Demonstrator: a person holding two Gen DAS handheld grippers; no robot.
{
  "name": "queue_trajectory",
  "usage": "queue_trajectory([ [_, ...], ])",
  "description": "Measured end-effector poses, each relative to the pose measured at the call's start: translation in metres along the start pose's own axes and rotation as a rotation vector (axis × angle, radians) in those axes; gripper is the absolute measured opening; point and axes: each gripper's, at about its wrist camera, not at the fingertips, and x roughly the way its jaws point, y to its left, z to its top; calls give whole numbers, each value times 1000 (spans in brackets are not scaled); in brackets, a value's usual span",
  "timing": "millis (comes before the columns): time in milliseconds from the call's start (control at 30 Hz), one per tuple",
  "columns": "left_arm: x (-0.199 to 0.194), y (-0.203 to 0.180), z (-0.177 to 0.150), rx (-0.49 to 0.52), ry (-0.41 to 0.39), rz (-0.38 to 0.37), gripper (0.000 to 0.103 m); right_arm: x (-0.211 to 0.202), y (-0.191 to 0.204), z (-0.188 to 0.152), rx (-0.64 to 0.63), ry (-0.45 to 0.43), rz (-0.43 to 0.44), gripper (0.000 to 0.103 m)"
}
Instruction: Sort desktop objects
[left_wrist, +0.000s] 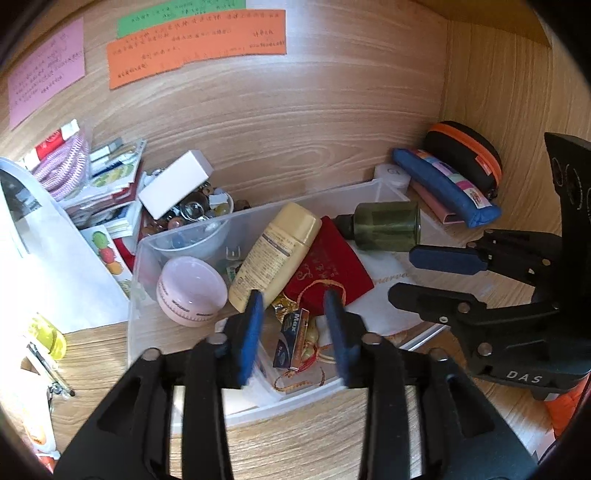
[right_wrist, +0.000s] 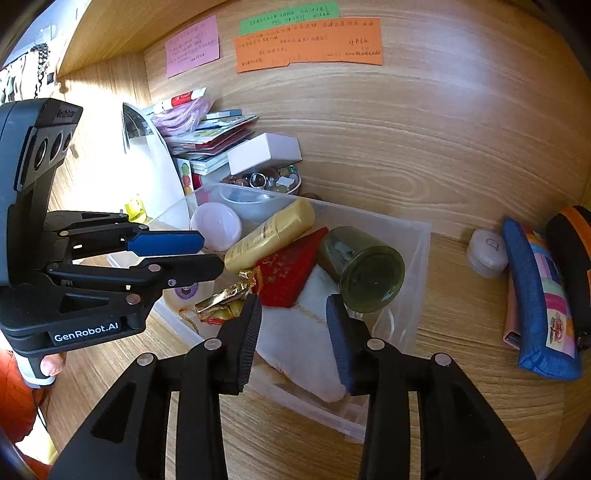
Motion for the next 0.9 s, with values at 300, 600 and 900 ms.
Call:
queue_trajectory([
  [300, -26, 6, 0, -33, -72, 88, 78, -33, 6, -1, 10, -51, -22, 58],
  [600, -60, 11, -9, -90, -116, 169, 96, -61, 14, -8, 15, -70, -99, 84],
  [900, -93, 11, -23, -160, -120, 185, 98, -97, 34, -14, 14, -141, -183, 97],
])
